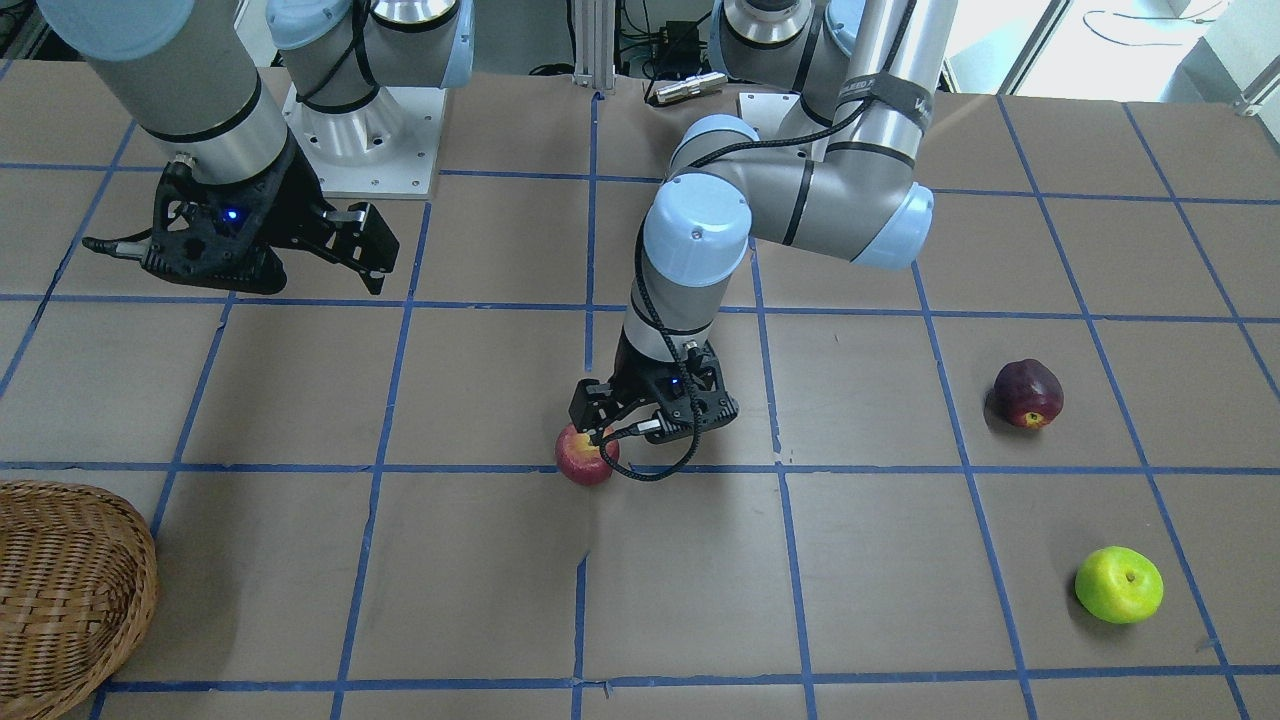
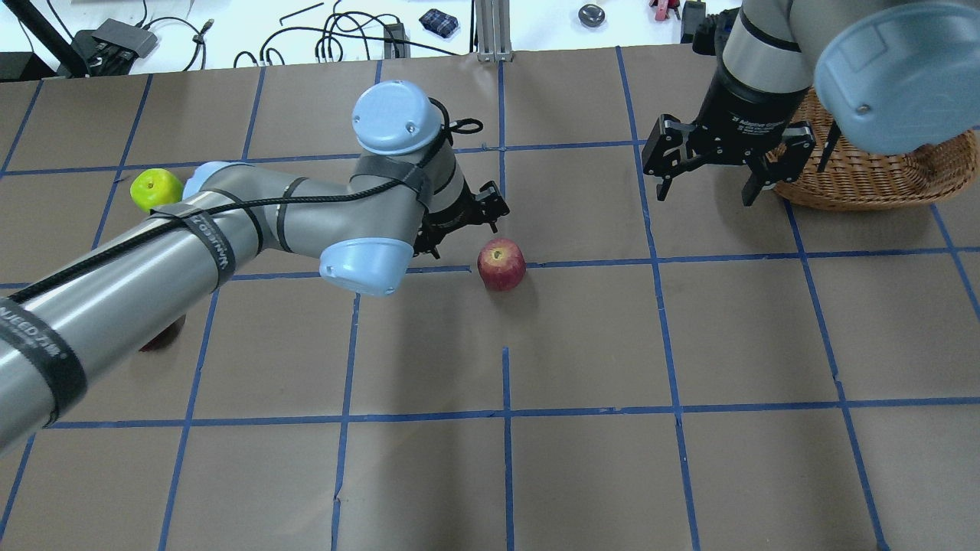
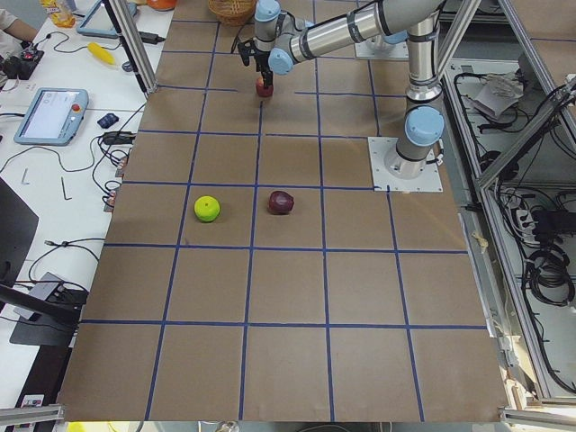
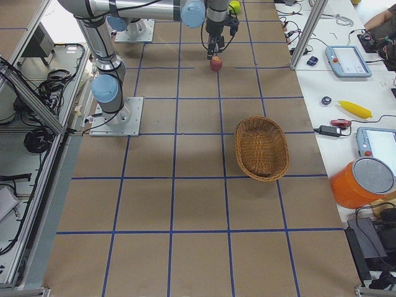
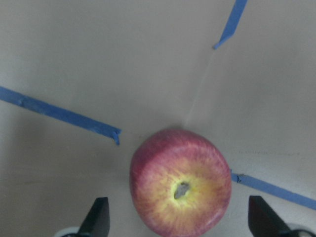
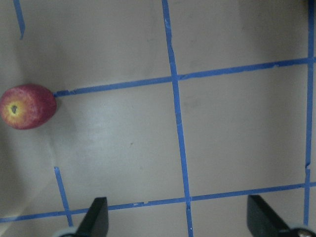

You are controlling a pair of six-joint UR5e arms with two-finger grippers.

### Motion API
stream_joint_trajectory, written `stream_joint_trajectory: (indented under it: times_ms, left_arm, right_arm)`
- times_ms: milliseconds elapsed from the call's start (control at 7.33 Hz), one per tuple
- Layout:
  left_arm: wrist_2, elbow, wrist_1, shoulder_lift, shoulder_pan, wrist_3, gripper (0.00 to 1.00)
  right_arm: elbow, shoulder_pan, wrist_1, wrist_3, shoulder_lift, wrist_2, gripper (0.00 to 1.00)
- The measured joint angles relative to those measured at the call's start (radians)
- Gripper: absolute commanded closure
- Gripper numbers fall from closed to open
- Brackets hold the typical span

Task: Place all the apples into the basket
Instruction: 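Grasp the red apple with the right gripper while the left grasps the dark apple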

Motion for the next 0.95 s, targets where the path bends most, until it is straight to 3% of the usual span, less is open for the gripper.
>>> stream_joint_trajectory:
  times_ms: [545,955]
  left_arm:
    - [0.108,-0.036,-0.232,0.133,0.258,0.503,0.0]
    - [0.201,-0.075,-0.276,0.164,0.538,1.017,0.0]
  right_arm:
    - [-0.007,0.151,-0.206,0.162,0.184,0.006,0.0]
    - [-0.012,0.253,-0.336,0.236,0.306,0.01,0.0]
